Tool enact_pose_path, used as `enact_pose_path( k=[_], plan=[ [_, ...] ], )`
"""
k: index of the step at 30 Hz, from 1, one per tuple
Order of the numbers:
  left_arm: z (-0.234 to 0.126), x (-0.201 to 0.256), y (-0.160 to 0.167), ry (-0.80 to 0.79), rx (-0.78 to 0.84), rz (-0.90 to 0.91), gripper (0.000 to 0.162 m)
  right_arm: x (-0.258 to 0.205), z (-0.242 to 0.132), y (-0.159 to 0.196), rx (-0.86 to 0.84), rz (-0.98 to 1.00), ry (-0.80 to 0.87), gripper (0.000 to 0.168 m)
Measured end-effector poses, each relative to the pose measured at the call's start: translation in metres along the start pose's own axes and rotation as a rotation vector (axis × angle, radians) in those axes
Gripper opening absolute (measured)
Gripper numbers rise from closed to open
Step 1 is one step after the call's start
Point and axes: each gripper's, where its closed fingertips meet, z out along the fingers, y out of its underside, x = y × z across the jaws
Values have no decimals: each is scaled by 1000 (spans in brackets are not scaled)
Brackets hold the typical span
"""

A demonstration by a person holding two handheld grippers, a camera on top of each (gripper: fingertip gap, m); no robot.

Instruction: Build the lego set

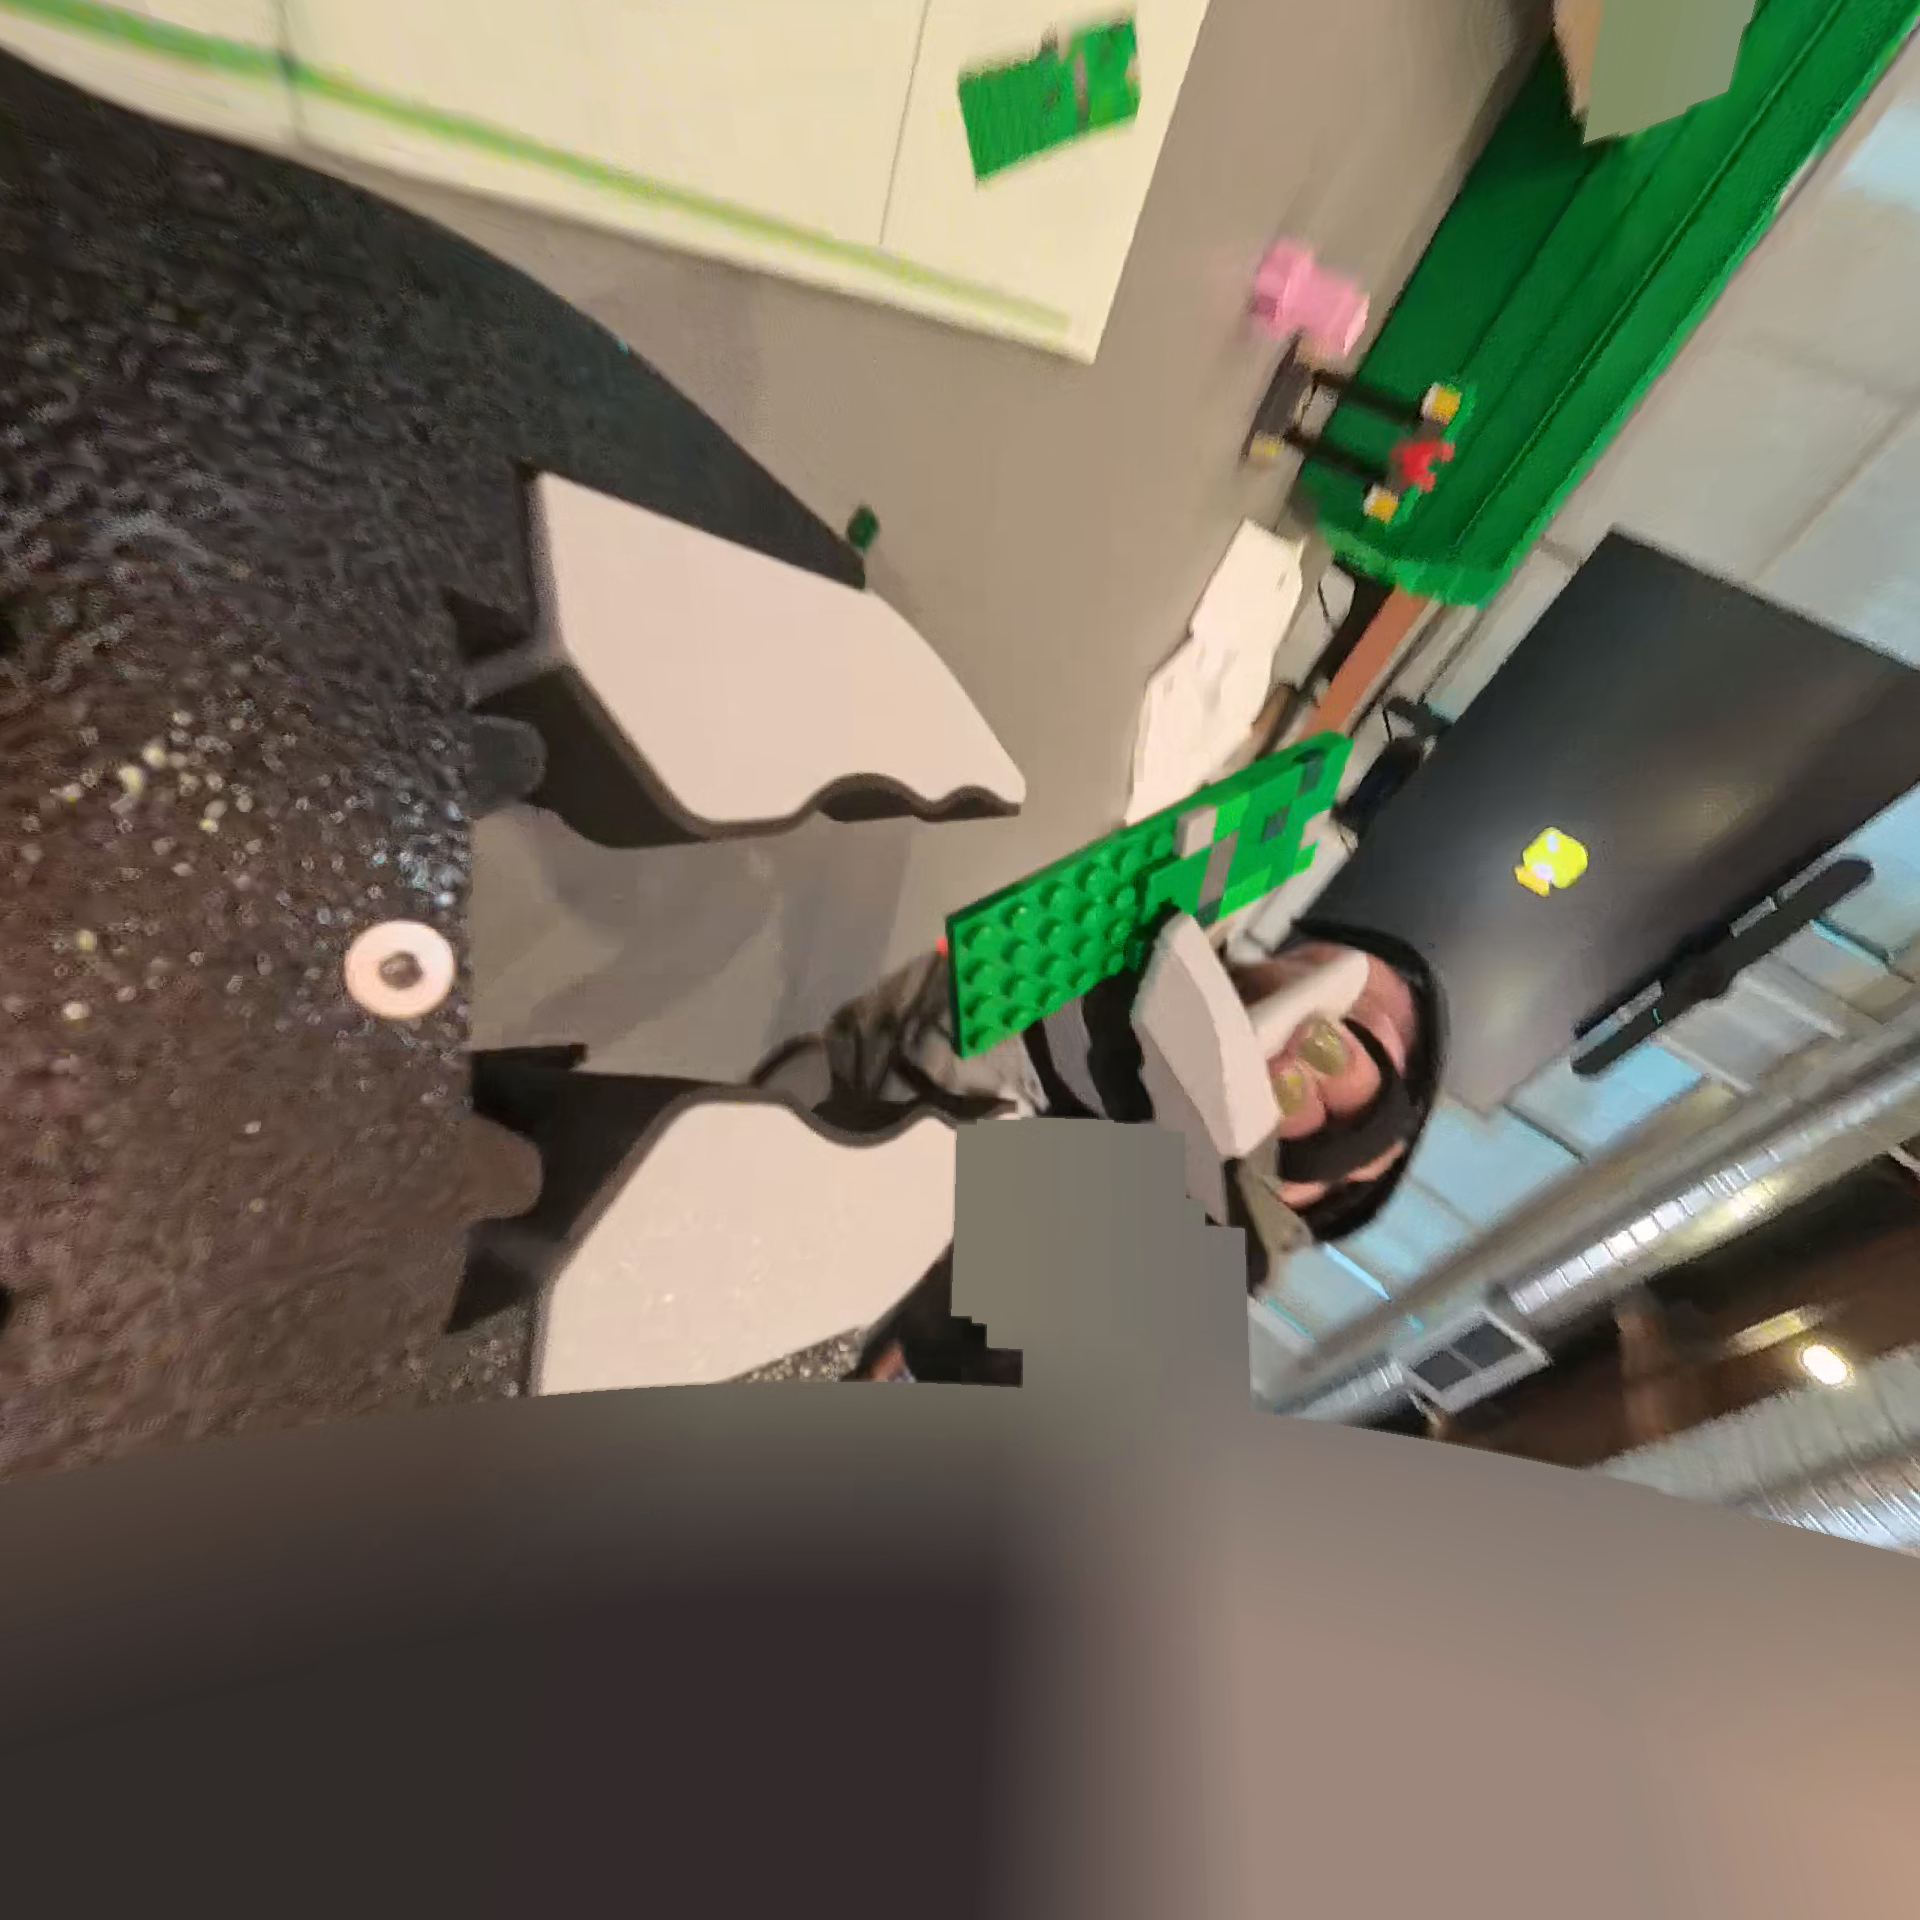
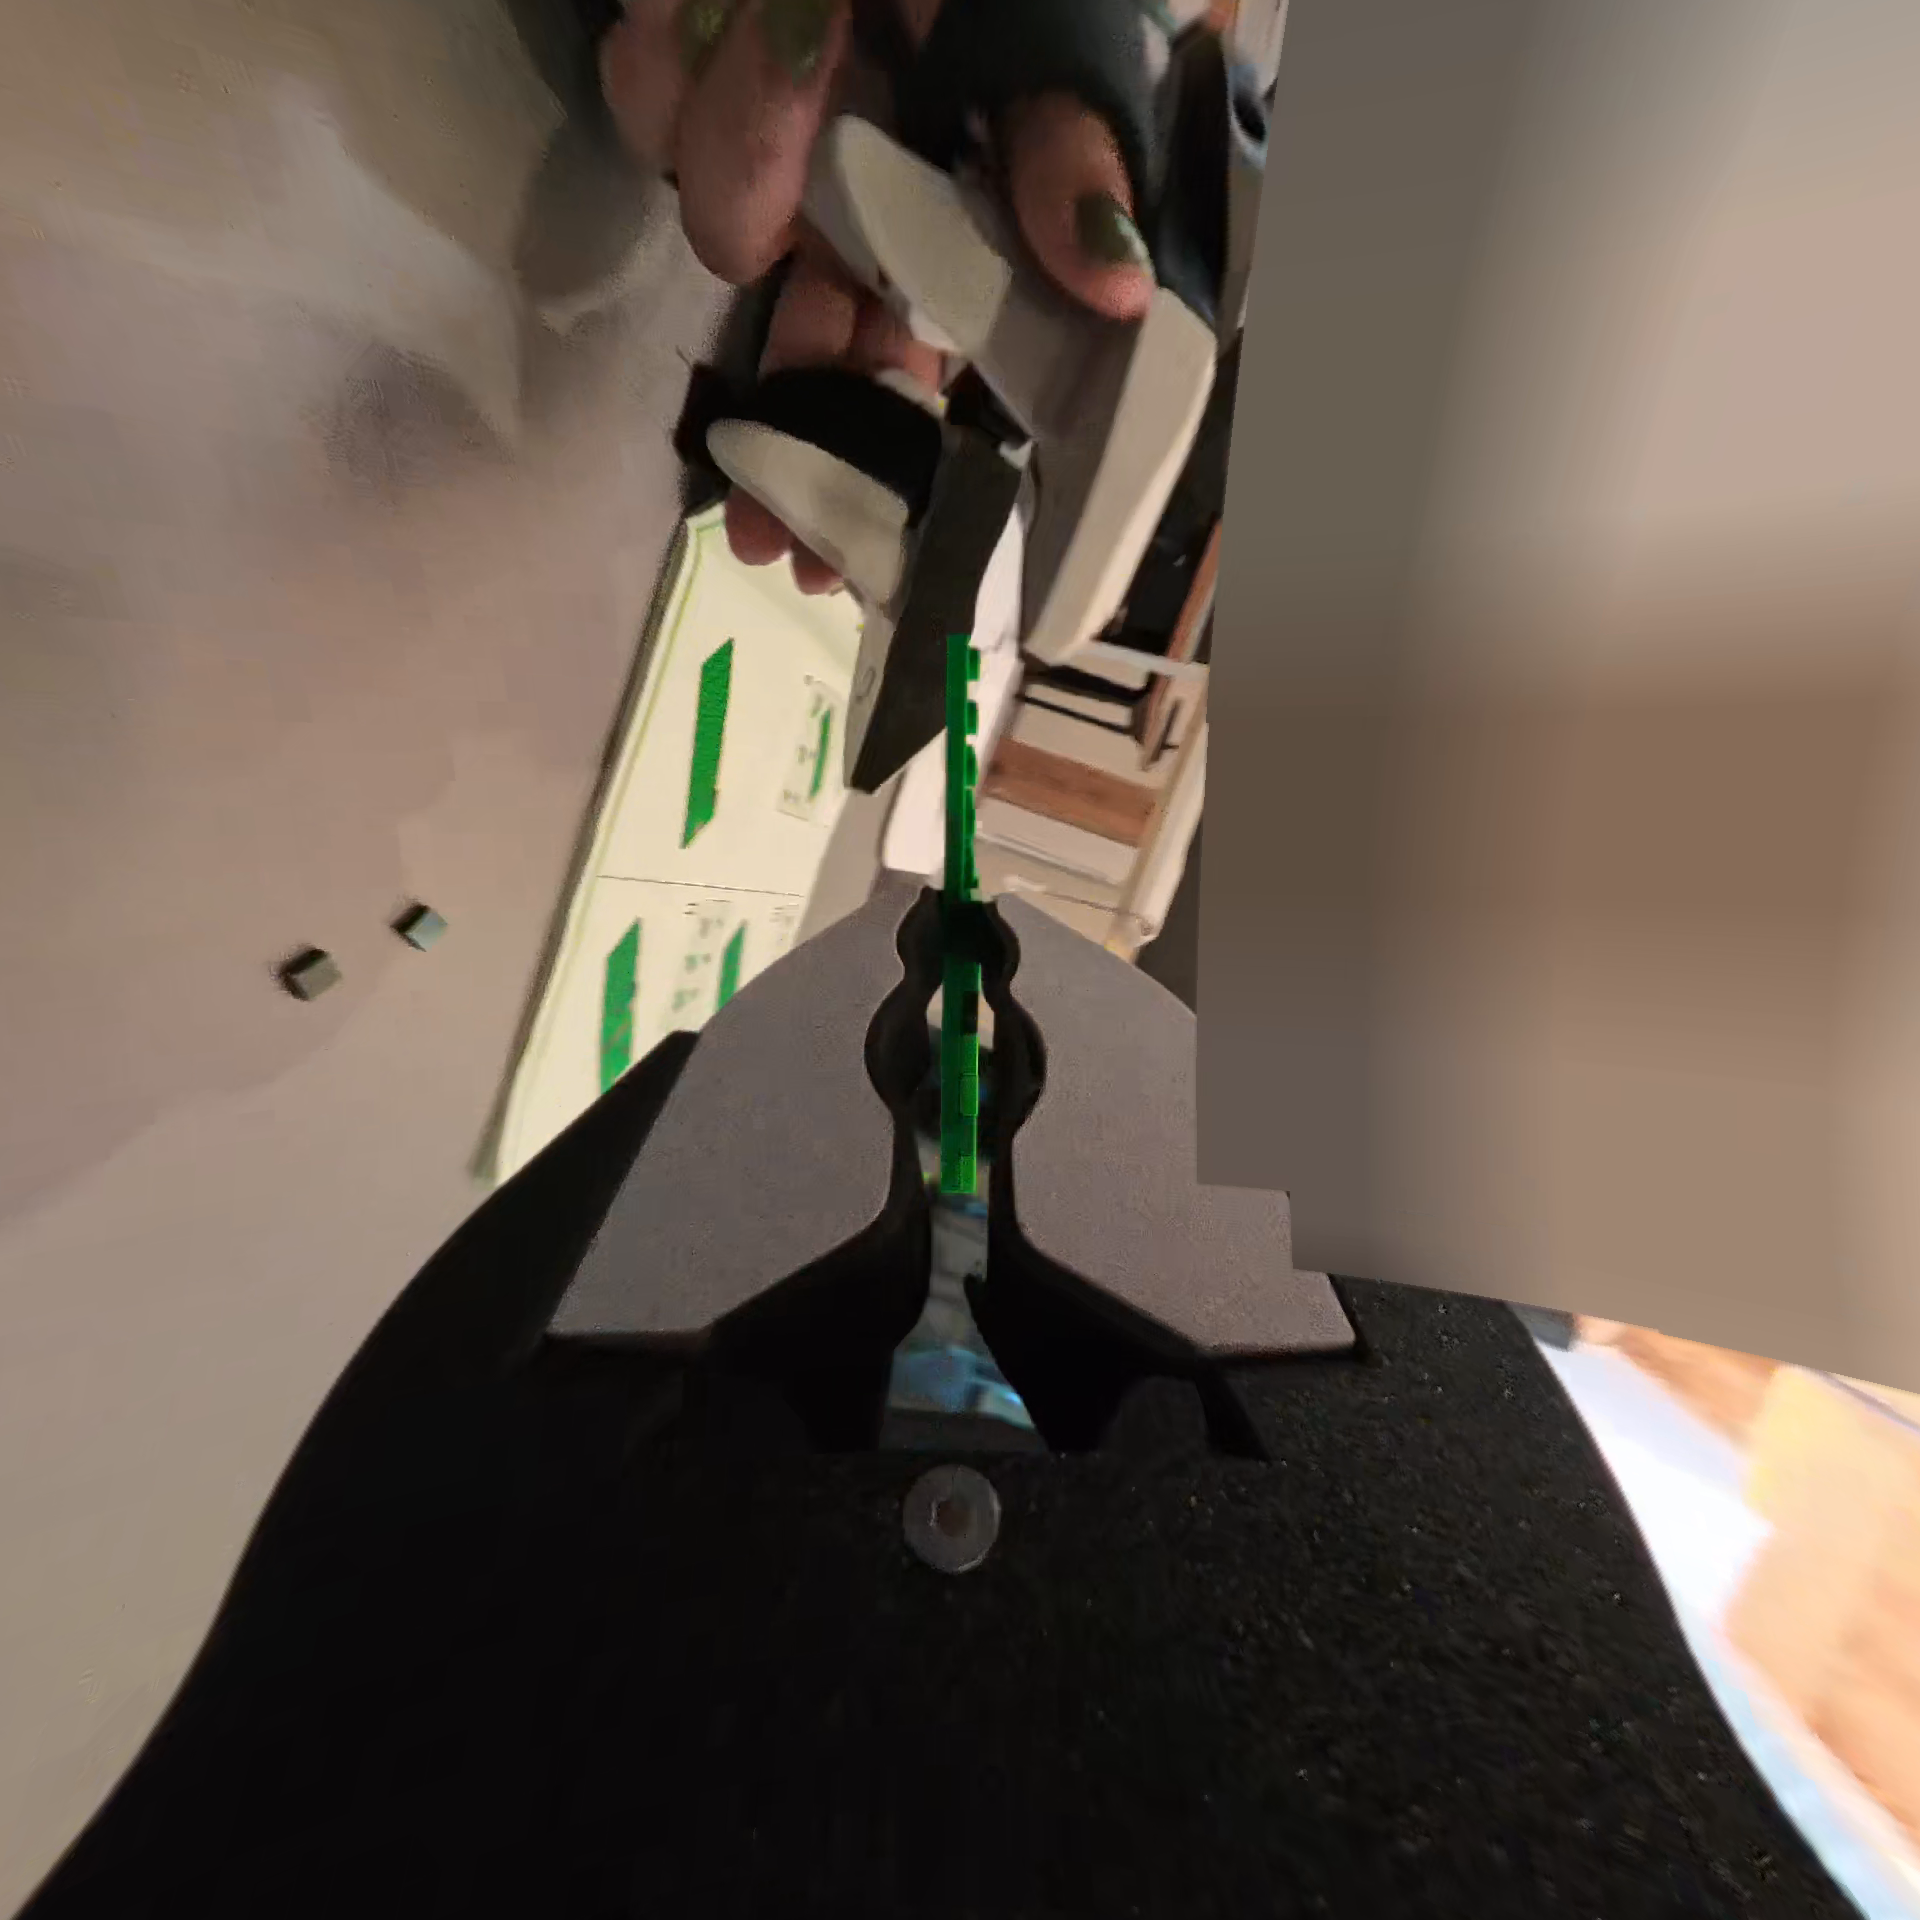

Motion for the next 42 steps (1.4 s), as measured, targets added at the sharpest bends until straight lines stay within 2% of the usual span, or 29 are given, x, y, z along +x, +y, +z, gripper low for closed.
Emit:
enact_pose_path(
  k=[2,4,6,7,10,12,14,16,19,22,25,30,35,40,42],
  plan=[
    [0,4,-1,59,13,-65,43,2,0,-3,-1,-73,36,6],
    [1,4,1,69,10,-92,20,5,0,-4,-8,-120,74,6],
    [-1,5,-1,64,21,-83,14,7,1,-4,-25,-143,108,9],
    [-2,3,-3,49,33,-72,6,10,1,-4,-39,-138,143,16],
    [-7,-3,-7,6,57,-58,4,15,-4,4,-79,-4,195,29],
    [-12,-9,-10,-45,62,-37,4,15,-10,19,-121,153,205,31],
    [-19,-19,-15,-126,92,-12,4,0,-13,36,-162,401,139,27],
    [-30,-32,-23,-228,150,-16,4,-32,-10,42,-191,742,-32,18],
    [-50,-47,-36,-355,272,-57,4,-85,-4,34,-230,1172,-284,19],
    [-62,-49,-40,-464,431,-99,4,-121,0,26,-256,1416,-420,17],
    [-54,-48,-31,-497,464,-136,4,-130,6,18,-212,1603,-450,17],
    [-56,-49,-28,-517,527,-177,4,-131,7,19,-207,1672,-445,13],
    [-49,-48,-23,-529,533,-188,4,-133,10,20,-226,1635,-482,7],
    [-47,-53,-10,-554,634,-344,4,-133,11,22,-221,1545,-481,7],
    [-42,-54,-2,-556,621,-392,4,-130,9,27,-219,1504,-437,7]
  ],
)
